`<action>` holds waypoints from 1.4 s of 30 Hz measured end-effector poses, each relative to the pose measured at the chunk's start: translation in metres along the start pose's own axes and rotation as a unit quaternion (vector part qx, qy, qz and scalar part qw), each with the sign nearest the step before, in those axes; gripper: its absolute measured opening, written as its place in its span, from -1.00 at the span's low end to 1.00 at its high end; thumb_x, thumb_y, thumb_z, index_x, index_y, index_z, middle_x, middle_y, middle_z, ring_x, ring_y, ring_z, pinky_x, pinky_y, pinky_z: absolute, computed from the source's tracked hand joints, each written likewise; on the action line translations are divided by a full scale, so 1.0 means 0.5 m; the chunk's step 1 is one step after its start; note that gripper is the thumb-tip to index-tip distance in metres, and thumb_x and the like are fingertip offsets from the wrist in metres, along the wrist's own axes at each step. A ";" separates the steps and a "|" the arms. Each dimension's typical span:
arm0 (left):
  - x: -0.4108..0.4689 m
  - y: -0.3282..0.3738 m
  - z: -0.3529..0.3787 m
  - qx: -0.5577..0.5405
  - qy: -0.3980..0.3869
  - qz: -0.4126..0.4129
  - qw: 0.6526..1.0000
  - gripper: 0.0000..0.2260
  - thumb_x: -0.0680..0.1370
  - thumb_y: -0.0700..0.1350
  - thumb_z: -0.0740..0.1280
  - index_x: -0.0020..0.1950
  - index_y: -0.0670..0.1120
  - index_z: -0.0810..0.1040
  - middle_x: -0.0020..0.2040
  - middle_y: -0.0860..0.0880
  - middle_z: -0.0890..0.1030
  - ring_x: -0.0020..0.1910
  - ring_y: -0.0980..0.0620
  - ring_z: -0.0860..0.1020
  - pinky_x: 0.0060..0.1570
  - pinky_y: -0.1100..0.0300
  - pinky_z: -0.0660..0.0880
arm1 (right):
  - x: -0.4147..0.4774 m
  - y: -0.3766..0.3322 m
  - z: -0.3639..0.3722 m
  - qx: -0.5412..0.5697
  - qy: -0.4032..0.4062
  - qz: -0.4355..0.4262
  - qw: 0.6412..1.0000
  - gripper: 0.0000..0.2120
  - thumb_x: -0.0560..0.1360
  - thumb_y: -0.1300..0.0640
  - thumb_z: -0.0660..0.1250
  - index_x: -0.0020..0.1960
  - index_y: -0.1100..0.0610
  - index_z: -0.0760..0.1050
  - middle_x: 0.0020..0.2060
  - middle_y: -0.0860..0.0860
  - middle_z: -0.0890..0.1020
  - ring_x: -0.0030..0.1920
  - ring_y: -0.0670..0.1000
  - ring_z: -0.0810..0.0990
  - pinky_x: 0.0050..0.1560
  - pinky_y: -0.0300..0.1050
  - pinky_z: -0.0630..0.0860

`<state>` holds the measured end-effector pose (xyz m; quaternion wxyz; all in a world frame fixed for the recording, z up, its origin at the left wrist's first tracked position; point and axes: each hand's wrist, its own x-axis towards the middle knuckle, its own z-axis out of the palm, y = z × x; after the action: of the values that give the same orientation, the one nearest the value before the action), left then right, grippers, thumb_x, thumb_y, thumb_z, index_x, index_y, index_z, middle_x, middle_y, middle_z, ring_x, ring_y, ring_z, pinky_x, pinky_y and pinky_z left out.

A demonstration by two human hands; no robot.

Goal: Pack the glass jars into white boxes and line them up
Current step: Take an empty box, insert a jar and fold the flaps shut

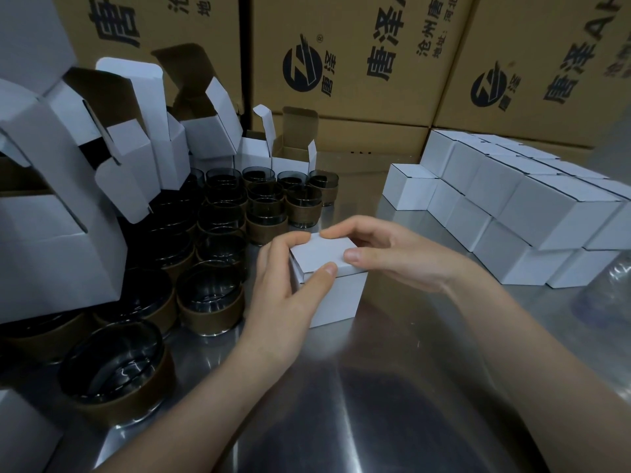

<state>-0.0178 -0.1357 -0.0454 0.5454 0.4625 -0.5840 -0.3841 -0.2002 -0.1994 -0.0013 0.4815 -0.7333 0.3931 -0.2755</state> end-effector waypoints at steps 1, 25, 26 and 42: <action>0.000 -0.001 0.000 0.000 -0.001 0.001 1.000 -0.70 0.45 0.09 0.36 0.16 0.15 0.42 0.25 0.13 0.39 0.17 0.39 0.38 0.28 0.20 0.37 | 0.000 0.001 -0.001 0.002 -0.002 0.000 1.000 -0.65 0.44 0.08 0.36 0.22 0.05 0.52 0.15 -0.01 0.59 0.20 -0.07 0.54 0.18 -0.14 0.48; 0.014 0.026 0.009 -0.062 -0.021 -0.101 0.993 -0.54 0.25 0.00 0.28 0.13 0.26 0.36 0.29 0.08 0.33 0.32 0.05 0.36 0.38 -0.08 0.35 | -0.001 -0.015 0.007 -0.038 -0.016 0.001 0.999 -0.62 0.40 0.11 0.41 0.21 -0.04 0.52 0.15 -0.11 0.58 0.18 -0.13 0.54 0.13 -0.22 0.45; 0.016 0.026 0.008 -0.072 -0.022 -0.107 0.991 -0.53 0.24 -0.01 0.29 0.13 0.26 0.36 0.31 0.07 0.34 0.33 0.02 0.37 0.38 -0.10 0.35 | -0.001 -0.016 0.006 -0.041 -0.015 0.002 0.999 -0.62 0.40 0.10 0.41 0.21 -0.05 0.53 0.16 -0.10 0.58 0.19 -0.12 0.54 0.14 -0.22 0.45; 0.012 -0.011 0.000 -0.005 -0.029 -0.068 0.997 0.03 0.20 0.07 0.49 0.56 0.12 0.03 0.46 0.12 0.31 0.45 0.11 0.30 0.44 -0.01 0.31 | -0.023 -0.049 0.007 -0.203 0.074 0.001 0.976 -0.76 0.50 0.17 0.43 0.05 -0.15 0.57 0.14 0.03 0.52 0.04 -0.08 0.55 0.04 -0.38 0.44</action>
<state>-0.0169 -0.1428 -0.0490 0.5030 0.4871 -0.5649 -0.4367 -0.1962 -0.1824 0.0195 0.2927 -0.7929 0.4761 -0.2430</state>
